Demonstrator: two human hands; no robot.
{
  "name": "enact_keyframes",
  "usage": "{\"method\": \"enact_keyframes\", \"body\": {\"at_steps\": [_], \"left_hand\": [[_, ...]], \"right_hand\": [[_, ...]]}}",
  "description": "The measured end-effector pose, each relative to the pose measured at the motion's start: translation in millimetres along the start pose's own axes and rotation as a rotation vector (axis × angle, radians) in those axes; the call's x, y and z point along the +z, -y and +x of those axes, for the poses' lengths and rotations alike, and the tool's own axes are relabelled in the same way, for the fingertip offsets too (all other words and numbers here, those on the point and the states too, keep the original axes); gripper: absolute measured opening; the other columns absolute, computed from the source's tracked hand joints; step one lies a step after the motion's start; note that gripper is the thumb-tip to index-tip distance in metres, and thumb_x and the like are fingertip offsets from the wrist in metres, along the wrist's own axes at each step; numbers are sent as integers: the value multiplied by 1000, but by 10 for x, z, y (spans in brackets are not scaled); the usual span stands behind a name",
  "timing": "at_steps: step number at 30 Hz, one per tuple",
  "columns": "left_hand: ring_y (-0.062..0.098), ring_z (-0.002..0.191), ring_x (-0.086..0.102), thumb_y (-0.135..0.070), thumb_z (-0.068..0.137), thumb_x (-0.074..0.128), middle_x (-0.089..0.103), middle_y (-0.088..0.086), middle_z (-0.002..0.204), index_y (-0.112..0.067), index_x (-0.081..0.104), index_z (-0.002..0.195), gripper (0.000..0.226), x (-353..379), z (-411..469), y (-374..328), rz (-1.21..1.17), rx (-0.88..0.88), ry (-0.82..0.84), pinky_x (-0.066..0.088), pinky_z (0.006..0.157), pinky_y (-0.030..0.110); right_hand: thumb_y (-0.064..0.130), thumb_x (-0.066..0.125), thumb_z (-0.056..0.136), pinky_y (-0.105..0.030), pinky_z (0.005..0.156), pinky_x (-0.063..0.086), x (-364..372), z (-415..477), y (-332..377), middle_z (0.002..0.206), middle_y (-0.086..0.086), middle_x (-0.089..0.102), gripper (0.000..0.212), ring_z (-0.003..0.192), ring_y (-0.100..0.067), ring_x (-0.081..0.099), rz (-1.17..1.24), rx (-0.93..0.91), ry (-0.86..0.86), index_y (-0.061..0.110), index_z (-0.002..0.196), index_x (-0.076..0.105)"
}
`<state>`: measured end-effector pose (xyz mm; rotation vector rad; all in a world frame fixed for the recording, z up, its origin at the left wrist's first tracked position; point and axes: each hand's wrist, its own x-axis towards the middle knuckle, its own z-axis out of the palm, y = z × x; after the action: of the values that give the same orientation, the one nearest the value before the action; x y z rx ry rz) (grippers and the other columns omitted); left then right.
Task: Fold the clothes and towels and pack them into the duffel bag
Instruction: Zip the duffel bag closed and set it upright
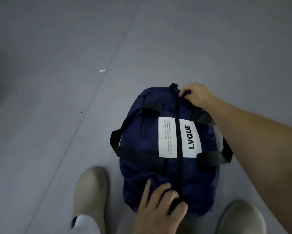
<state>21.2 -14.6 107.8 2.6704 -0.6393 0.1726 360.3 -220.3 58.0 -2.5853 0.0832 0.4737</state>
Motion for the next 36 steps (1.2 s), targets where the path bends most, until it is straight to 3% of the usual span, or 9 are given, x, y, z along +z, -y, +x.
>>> {"method": "enact_keyframes", "body": {"at_steps": [7,12,17,19,22,25,28,31,36], "left_hand": [[31,126,53,-6,80,45,64,2,114,-19,64,89,25,-460,74,932,113,127,98,43,105,57],[40,138,41,8,70,68,56,12,135,-16,67,89,30,-854,103,1414,197,-91,133,40,109,52],[31,130,48,-17,95,56,31,2,157,-34,66,107,23,-895,47,1374,34,-550,26,53,83,41],[28,113,60,-27,100,43,28,-4,159,-44,54,124,31,-871,-81,1330,-78,-551,128,54,86,41],[25,108,63,-38,100,28,47,-11,146,-50,38,141,44,-920,-325,1231,-96,-442,210,55,90,45],[23,91,68,-21,102,47,68,-9,124,-44,51,141,46,-916,-587,1186,-107,-409,130,56,81,38],[26,96,69,-5,95,60,69,0,128,-33,71,124,42,-860,-671,1164,-157,-375,144,53,86,32],[29,93,70,0,92,63,72,6,118,-22,79,110,33,-817,-632,1157,-250,-364,149,54,85,35],[16,97,66,-13,94,64,71,-3,110,-26,73,115,26,-813,-413,1192,-406,-496,307,50,90,30]], "right_hand": [[11,48,95,-29,85,48,-225,-1066,-478,119,0,69,38,101,-27,63,27,169,-147,39,99,74],[10,49,95,-37,87,52,51,-2270,-767,120,-10,69,37,102,-36,63,100,351,-136,34,112,70],[9,47,95,-43,94,49,556,-3232,-599,124,-14,66,40,109,-41,60,289,528,-289,28,125,65],[9,46,96,-40,93,46,679,-3495,-472,125,-14,66,42,110,-40,59,357,564,-316,26,130,62],[8,46,95,-44,99,46,790,-3731,-228,131,-15,61,47,114,-38,57,374,596,-304,23,138,57],[7,51,96,-47,109,37,936,-3925,198,146,-13,48,42,128,-36,46,255,486,-434,18,135,61],[7,59,93,-42,100,47,1164,-4044,778,130,-4,59,34,116,-25,51,187,139,-499,18,123,70],[12,59,94,-28,84,49,1425,-3999,1276,107,4,66,29,99,-17,60,264,-53,-299,22,116,74],[28,55,99,-26,84,49,1823,-3877,1634,113,5,68,27,98,-12,65,296,70,-24,27,122,69]]}}
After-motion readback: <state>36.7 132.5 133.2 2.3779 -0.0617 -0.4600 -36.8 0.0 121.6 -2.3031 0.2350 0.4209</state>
